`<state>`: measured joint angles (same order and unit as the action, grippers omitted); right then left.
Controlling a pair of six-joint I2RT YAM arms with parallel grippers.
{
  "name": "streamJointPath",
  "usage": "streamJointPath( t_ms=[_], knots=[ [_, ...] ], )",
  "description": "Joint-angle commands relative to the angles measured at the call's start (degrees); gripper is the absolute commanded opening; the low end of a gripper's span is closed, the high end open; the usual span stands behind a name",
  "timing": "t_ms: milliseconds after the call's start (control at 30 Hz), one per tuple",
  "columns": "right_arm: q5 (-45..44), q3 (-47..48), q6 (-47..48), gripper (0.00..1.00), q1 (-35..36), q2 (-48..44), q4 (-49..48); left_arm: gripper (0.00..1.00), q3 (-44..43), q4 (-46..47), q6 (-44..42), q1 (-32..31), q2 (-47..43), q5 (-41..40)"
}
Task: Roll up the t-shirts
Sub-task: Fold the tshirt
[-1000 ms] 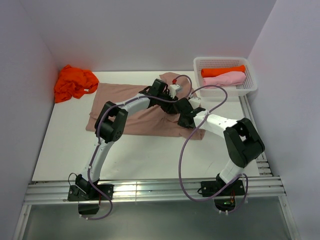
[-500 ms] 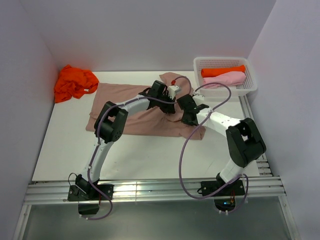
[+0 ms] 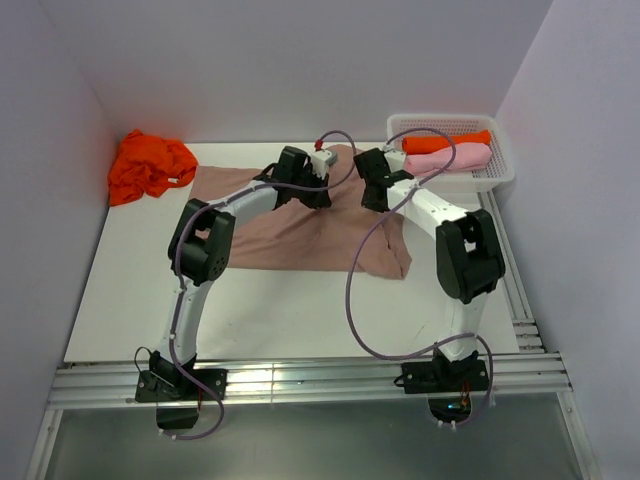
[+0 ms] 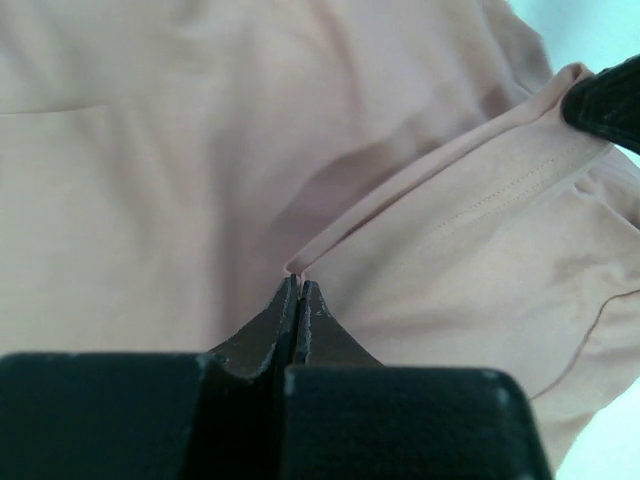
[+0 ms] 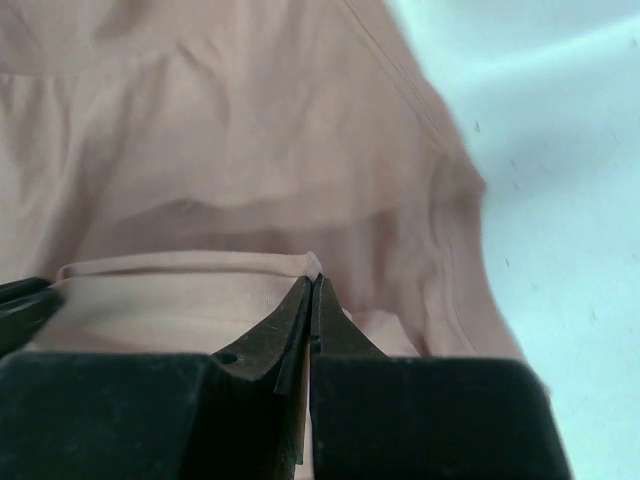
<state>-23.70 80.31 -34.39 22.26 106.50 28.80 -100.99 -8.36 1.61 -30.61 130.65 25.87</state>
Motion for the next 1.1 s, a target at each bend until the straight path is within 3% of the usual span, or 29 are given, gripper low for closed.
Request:
streamJointPath(
  t_ms=[0, 267, 800, 867, 900, 1000, 1067],
  knots=[
    [-1.43, 5.2, 2.92, 0.0, -0.55, 3.18, 2.05, 0.0, -0.78, 2.12, 1.38, 0.81, -2.95, -1.17],
    [-1.78, 12.58, 4.42, 0.0, -2.05, 7.41, 3.55, 0.0, -4.21, 0.45, 0.86, 2.22, -0.84, -0.38],
    [-3.98, 16.89, 5.3, 0.0, -3.36, 10.84, 4.6, 0.01, -11.51, -3.15, 0.59, 2.22, 5.58, -1.09],
    [-4.33, 17.07, 5.39, 0.0, -3.45, 11.27, 4.86, 0.06, -12.21, -3.5, 0.77, 2.31, 5.76, -1.34],
    [-4.33, 17.07, 5.47, 0.0, -3.54, 11.45, 5.21, 0.18, -12.39, -3.59, 0.85, 2.22, 5.76, -1.78],
    [-4.33, 16.9, 5.3, 0.04, -3.8, 11.54, 5.48, 0.34, -12.91, -4.12, 1.55, 2.75, 4.62, -2.14],
    [-4.16, 16.02, 5.04, 0.13, -3.98, 10.93, 5.04, 0.48, -13.96, -5.17, 2.0, 3.89, 3.04, -2.14]
  ],
)
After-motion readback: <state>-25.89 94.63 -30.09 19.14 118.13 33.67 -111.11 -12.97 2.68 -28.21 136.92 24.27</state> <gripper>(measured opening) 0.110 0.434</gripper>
